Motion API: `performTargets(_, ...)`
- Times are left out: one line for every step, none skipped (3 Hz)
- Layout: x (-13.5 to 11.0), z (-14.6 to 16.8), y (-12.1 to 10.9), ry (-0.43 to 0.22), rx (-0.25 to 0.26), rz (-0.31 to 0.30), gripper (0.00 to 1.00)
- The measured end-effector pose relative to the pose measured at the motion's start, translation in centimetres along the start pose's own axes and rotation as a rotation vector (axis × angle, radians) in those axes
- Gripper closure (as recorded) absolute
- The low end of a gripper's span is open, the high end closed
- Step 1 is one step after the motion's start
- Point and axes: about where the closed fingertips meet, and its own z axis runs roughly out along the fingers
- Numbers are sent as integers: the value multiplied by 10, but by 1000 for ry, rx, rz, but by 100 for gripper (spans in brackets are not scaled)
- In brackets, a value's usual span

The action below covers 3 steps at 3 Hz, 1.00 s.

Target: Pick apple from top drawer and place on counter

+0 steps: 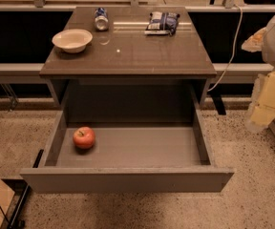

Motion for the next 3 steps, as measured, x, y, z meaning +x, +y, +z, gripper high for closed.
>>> performTargets(0,0,0,0,0,0,0)
performTargets(-24,19,2,11,13,1,0)
performTargets(-62,63,9,-46,-6,-30,0)
